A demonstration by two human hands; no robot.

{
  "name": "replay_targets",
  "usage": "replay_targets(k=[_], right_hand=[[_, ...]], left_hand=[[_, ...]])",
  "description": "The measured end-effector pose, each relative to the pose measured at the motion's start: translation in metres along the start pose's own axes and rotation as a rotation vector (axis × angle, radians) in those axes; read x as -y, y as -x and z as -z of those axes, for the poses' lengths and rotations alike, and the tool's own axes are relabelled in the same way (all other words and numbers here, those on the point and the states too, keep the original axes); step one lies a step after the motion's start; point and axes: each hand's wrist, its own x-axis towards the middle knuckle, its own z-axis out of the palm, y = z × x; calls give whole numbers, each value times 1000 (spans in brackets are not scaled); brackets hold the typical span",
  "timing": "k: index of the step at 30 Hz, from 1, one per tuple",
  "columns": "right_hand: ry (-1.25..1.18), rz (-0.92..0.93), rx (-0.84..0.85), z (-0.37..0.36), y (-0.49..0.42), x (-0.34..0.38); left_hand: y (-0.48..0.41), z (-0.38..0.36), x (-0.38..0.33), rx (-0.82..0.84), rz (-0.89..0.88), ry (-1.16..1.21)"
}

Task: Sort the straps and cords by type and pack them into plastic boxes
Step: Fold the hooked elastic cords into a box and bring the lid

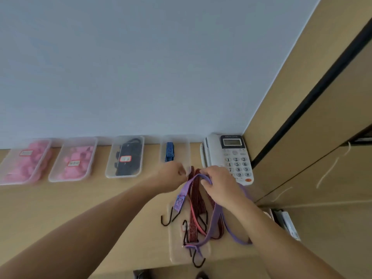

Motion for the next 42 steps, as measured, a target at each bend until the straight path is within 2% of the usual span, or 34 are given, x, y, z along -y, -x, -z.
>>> replay_targets(k=[6, 10, 13, 17, 21, 25, 27, 30, 32, 37, 40, 42], right_hand=[[218, 346, 55, -29, -4, 4], [364, 406, 51, -43, -15, 4], [349, 404, 10, -45, -21, 5], [22, 377, -85, -28, -21, 9], [-242, 180, -94, 3, -14, 16], [-663, -16, -170, 40, -7, 28], [-878, -16, -201, 61, -2, 38], [-1102, 31, -242, 93, 8, 53], [-1109, 56, -274, 110, 18, 59], [-1189, 67, -314, 133, 48, 67], [-1235, 78, -321, 137, 58, 73], [-1181, 124, -322, 140, 59, 76]], left_hand=[[29, -36, 24, 75, 229, 15], [35, -54, 38, 109, 289, -29], [32, -57, 37, 112, 276, -17], [35, -39, 27, 99, 180, 99], [50, 6, 3, 182, 36, 486], [60, 55, -38, 189, -105, 835], [64, 73, -60, 228, -169, 972], [67, 89, -91, 279, -295, 1059], [68, 95, -111, 217, -360, 1071], [68, 113, -146, -112, -463, 998], [70, 112, -160, -236, -418, 995], [73, 108, -167, -333, -374, 977]])
